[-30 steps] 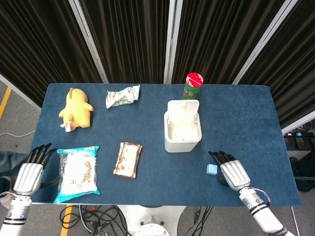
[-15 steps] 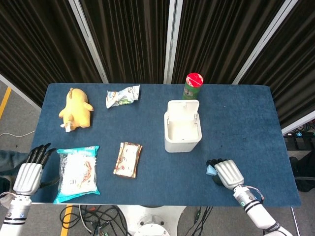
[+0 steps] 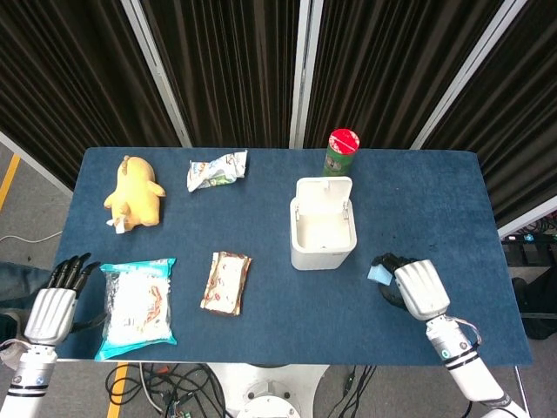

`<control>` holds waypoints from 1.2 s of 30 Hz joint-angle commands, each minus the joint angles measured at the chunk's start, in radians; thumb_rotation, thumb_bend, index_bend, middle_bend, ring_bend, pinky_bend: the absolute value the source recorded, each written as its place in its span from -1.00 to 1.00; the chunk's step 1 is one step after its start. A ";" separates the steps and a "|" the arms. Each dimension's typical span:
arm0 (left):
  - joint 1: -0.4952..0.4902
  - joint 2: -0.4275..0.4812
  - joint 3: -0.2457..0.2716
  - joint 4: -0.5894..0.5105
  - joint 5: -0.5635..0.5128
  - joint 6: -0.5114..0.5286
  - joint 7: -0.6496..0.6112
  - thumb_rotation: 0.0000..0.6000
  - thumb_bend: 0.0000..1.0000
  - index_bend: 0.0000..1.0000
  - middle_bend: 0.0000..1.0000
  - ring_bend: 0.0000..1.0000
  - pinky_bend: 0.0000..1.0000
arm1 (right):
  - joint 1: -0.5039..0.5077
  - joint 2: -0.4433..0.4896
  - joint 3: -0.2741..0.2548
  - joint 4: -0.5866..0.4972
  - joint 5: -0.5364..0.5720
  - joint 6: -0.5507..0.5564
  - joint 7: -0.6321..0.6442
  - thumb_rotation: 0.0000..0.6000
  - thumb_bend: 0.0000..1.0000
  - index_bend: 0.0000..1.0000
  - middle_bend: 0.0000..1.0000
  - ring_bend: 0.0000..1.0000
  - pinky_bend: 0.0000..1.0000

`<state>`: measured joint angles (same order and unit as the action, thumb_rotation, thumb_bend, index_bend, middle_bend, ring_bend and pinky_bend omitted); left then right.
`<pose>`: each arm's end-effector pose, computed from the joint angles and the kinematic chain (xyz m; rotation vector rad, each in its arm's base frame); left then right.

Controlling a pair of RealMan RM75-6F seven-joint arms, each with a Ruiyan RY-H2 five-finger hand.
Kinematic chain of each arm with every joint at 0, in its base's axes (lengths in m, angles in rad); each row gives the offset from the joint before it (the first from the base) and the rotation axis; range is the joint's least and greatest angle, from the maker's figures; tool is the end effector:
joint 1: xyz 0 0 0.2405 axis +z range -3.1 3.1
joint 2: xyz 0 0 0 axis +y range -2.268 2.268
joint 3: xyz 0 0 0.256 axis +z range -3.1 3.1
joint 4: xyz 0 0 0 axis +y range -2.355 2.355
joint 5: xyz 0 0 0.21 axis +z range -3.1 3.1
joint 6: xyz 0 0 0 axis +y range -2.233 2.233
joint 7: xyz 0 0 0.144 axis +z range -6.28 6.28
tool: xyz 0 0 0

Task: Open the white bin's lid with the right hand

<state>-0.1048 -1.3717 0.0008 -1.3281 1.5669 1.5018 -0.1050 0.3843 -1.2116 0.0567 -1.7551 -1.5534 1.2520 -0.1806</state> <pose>-0.3286 0.1788 0.0924 -1.4451 -0.9484 -0.9867 -0.2063 -0.2460 0.0873 1.7820 -0.8380 1.0567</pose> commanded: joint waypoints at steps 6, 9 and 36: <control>-0.001 0.000 -0.003 -0.002 -0.001 0.002 0.004 1.00 -0.91 -0.73 -0.89 -1.00 -0.83 | 0.172 -0.029 0.204 -0.025 0.093 -0.085 -0.012 1.00 -0.41 -0.08 0.02 0.00 0.14; -0.001 0.000 -0.006 -0.001 -0.002 0.005 0.002 1.00 -0.91 -0.73 -0.89 -1.00 -0.83 | 0.253 -0.074 0.234 0.002 0.197 -0.195 -0.095 1.00 -0.79 -0.89 -0.80 -0.85 -0.77; -0.011 0.019 -0.009 -0.048 0.016 0.011 0.033 1.00 -0.91 -0.73 -0.89 -1.00 -0.83 | -0.301 -0.017 -0.135 0.191 0.098 0.318 0.085 1.00 -0.87 -1.00 -1.00 -1.00 -1.00</control>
<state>-0.1146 -1.3531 -0.0071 -1.3744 1.5817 1.5130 -0.0732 0.1163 -1.2326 -0.0624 -1.5994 -1.4846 1.5620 -0.1203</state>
